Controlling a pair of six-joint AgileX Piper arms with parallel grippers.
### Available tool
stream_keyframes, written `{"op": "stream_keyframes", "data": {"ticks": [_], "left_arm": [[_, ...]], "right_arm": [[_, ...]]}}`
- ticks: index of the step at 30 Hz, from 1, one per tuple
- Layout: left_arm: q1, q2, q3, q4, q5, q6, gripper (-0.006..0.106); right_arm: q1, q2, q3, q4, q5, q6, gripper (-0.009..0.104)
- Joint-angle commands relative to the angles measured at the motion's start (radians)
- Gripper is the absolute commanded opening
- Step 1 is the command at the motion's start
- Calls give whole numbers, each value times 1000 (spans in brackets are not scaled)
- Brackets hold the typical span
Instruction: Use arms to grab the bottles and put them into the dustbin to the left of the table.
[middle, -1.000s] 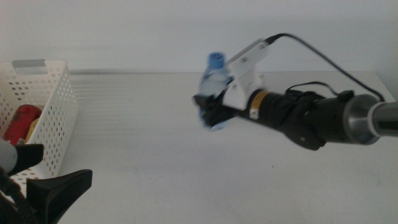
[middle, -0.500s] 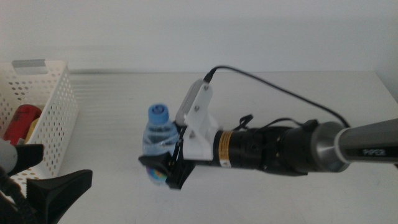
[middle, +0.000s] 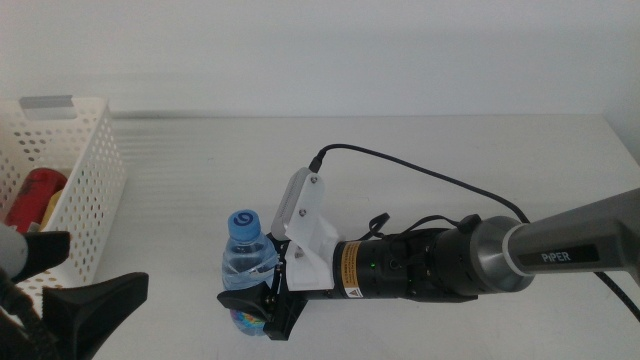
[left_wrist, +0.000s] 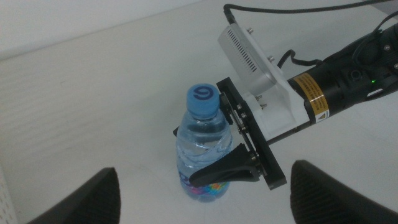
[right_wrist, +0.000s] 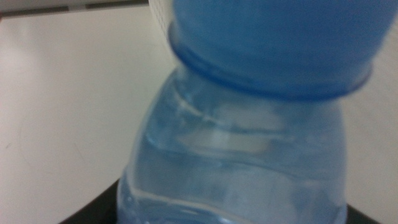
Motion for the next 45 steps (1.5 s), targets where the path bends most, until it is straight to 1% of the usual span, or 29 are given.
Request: {"op": "stream_keyframes", "data": {"ticks": [1,3,4,6,8,11,16,18,21,27,29,32,33,35,36,38,40,41,45], "left_arm": [[-4,5,-29,-9,-75,-13,90],[-4,5,-29,-9,-75,-13,90],[-4,5,-29,-9,-75,-13,90],[-4,5,-29,-9,-75,-13,90],[-4,5,-29,-9,-75,-13,90],[-4,5,-29,-9,-75,-13,90],[-4,5,-29,-9,-74,-13,90],[-4,5,-29,-9,-74,-13,90],[-4,5,-29,-9,-74,-13,90],[-4,5,-29,-9,-74,-13,90],[-4,5,-29,-9,-74,-13,90],[-4,5,-29,-9,-74,-13,90],[-4,5,-29,-9,-74,-13,90],[-4,5,-29,-9,-74,-13,90],[-4,5,-29,-9,-74,-13,90],[-4,5,-29,-9,-74,-13,90],[-4,5,-29,-9,-74,-13,90],[-4,5,-29,-9,-74,-13,90],[-4,5,-29,-9,-74,-13,90]], "right_arm": [[1,-58,-28,20,-108,-1,4],[1,-58,-28,20,-100,-1,10],[1,-59,-28,21,-105,-1,67],[1,-63,-28,21,-105,0,75],[1,-71,-28,21,-103,12,78],[1,-87,-28,15,-108,50,77],[-23,-131,-28,-66,-108,178,74],[-25,-164,-23,-80,-89,236,74],[-25,-243,22,-52,-70,222,73],[-26,-476,213,58,-23,68,73],[-26,-576,283,127,19,15,73],[-26,-731,366,294,111,-55,73],[-25,-771,384,340,146,-73,73],[-24,-865,419,447,258,-125,73],[-24,-899,431,488,320,-156,72],[-23,-975,455,590,438,-225,72],[-23,-1043,476,688,521,-291,71],[-23,-1075,487,732,566,-329,71],[15,-1176,498,858,742,-467,70]]}}
